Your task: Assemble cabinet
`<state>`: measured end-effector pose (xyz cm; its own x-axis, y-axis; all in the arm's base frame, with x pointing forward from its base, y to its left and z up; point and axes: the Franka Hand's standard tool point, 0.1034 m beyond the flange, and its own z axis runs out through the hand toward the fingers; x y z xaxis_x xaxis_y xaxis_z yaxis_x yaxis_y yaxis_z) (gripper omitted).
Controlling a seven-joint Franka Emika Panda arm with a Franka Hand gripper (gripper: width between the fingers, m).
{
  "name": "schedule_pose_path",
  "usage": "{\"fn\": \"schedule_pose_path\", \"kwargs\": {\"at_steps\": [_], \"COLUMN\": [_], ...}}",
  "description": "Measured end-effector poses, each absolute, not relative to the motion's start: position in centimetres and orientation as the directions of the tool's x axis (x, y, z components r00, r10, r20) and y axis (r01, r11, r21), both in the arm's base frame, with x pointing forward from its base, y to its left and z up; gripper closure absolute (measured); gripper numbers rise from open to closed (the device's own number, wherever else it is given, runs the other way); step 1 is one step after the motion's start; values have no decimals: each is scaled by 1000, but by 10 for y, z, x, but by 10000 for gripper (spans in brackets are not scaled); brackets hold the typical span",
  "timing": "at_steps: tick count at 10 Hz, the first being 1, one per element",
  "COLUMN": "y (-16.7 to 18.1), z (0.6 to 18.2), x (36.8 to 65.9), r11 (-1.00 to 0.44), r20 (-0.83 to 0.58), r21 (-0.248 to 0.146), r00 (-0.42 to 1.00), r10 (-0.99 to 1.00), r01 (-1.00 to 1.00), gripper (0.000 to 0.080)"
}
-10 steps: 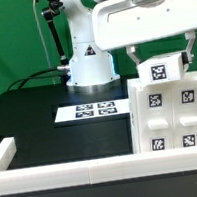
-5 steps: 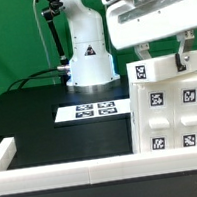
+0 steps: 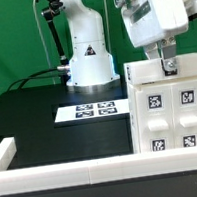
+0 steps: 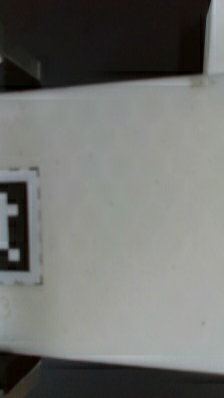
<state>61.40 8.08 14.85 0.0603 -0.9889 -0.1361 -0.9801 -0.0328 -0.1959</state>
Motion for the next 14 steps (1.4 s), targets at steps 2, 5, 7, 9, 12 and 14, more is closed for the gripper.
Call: {"fn": "schedule_pose_path", "kwargs": {"at_steps": [2,5,7,9,12,14], "y": [82,84,86,87,88,90], "z": [149,161,176,176,181,185], "x": [614,613,615,616,619,622], "r11": [-3,-86,-106,-141,-450,-671], "r20": [-157,-161,-169,-165,-90,-18], "r21": [-195,-215,-244,-255,-236,-246], "r00": [34,122,150,187,481,696], "r10": [-987,-979,-974,-968,-872,-718], "r01": [-981,-973,-964,-957,-861,-699], "gripper": [240,33,8,2,2,2]}}
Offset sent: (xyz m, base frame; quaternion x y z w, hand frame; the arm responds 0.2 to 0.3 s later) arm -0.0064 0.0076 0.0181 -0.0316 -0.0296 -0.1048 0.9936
